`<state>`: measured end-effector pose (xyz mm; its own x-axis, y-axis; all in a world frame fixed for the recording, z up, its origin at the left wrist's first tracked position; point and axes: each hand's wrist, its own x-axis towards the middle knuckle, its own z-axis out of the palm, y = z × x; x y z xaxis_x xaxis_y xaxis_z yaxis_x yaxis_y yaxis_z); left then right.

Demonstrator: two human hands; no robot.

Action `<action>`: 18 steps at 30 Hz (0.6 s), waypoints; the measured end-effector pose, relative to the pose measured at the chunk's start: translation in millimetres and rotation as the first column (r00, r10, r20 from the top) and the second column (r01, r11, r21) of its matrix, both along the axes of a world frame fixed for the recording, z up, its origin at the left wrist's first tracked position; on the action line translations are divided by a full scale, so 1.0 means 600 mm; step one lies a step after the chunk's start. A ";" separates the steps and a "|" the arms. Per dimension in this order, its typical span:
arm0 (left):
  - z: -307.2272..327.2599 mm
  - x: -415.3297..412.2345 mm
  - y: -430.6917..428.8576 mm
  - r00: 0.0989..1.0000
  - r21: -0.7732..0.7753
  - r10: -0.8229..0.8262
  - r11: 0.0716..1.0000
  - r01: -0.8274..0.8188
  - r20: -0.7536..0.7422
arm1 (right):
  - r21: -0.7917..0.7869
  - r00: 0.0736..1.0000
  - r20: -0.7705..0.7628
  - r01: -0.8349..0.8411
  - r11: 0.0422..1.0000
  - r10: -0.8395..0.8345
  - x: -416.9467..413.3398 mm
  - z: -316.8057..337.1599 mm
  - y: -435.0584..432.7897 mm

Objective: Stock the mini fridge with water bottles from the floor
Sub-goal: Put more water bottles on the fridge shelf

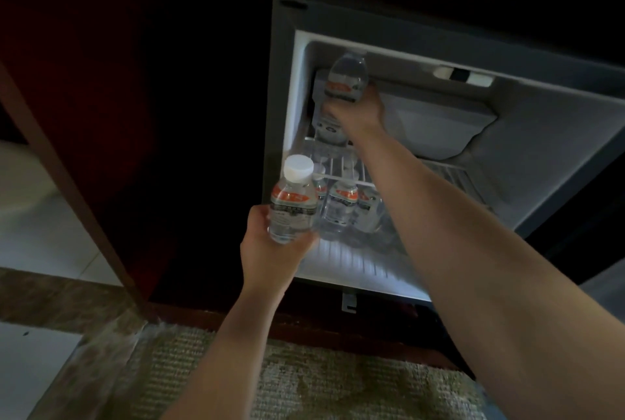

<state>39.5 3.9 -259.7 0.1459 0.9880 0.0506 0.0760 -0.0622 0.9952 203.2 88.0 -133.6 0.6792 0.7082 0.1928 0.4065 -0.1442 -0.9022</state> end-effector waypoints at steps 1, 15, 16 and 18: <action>0.000 0.000 0.002 1.000 0.007 0.006 1.000 -0.006 -0.008 | 0.006 1.000 0.000 0.014 1.000 -0.014 -0.001 0.001 0.003; 0.007 0.004 -0.015 0.999 -0.014 0.020 1.000 -0.020 -0.029 | 0.009 0.991 -0.057 -0.121 0.993 0.121 -0.006 -0.015 -0.001; 0.007 0.004 -0.016 0.999 -0.014 0.021 1.000 -0.021 -0.032 | 0.002 0.987 -0.059 -0.148 0.989 0.148 -0.007 -0.015 -0.003; 0.006 0.006 -0.017 0.999 -0.022 0.011 1.000 -0.012 -0.036 | -0.031 0.972 -0.087 -0.222 0.975 0.218 -0.007 -0.017 -0.008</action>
<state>43.4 -6.3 -256.1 0.1356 0.9905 0.0238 0.1121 -0.0392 0.9929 198.9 83.3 -144.0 0.5181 0.8482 0.1105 0.3565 -0.0967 -0.9293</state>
